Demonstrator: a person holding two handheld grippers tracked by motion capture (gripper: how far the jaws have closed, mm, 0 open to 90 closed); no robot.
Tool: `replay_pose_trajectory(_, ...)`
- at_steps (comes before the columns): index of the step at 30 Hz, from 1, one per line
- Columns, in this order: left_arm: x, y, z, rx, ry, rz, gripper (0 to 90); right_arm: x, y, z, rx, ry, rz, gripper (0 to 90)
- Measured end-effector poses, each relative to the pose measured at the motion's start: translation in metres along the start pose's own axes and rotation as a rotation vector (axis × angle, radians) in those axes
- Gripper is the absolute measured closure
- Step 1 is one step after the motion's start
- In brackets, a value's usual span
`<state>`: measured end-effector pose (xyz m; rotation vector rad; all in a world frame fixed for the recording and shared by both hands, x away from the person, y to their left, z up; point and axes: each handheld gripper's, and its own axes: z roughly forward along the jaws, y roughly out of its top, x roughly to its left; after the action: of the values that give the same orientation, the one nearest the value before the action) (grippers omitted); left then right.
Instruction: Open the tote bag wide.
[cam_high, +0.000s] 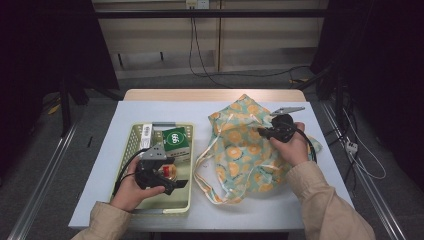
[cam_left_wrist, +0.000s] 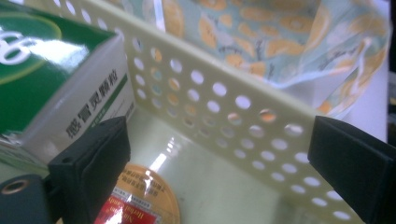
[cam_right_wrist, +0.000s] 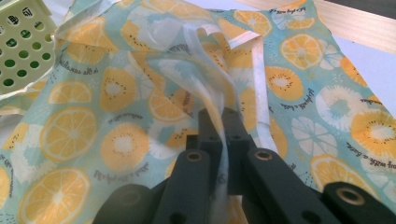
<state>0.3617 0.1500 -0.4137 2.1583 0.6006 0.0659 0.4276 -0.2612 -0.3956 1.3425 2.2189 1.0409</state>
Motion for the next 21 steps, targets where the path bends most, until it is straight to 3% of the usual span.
replay_pose_trajectory(5,0.004,-0.002,-0.002,0.018,0.055,0.017,6.6,0.001,-0.001,0.0,0.001,0.0,-0.004,89.4)
replay_pose_trajectory(6,0.004,-0.003,-0.003,0.034,0.087,0.024,6.6,0.001,-0.001,0.001,0.001,0.001,-0.003,89.4)
replay_pose_trajectory(9,0.006,-0.005,-0.006,0.042,0.082,0.029,6.0,0.001,-0.001,0.001,0.0,0.001,-0.001,89.4)
replay_pose_trajectory(11,0.006,-0.006,-0.009,0.063,0.127,0.02,5.2,0.001,-0.002,0.001,-0.002,0.001,-0.003,89.4)
replay_pose_trajectory(15,0.012,-0.008,-0.015,0.023,0.095,-0.016,5.4,0.002,-0.003,0.002,0.003,0.001,-0.002,89.4)
replay_pose_trajectory(17,0.012,-0.008,-0.016,0.016,0.106,-0.026,5.6,0.002,-0.003,0.002,0.002,0.002,-0.003,89.4)
replay_pose_trajectory(19,0.012,-0.007,-0.014,0.012,0.094,-0.02,5.2,0.002,-0.003,0.002,0.002,0.001,-0.002,89.4)
replay_pose_trajectory(20,0.011,-0.006,-0.014,0.013,0.109,-0.021,5.2,0.002,-0.003,0.002,0.001,0.001,-0.001,89.4)
replay_pose_trajectory(21,0.011,-0.006,-0.013,0.006,0.092,-0.02,5.2,0.002,-0.003,0.002,0.002,0.001,-0.002,89.4)
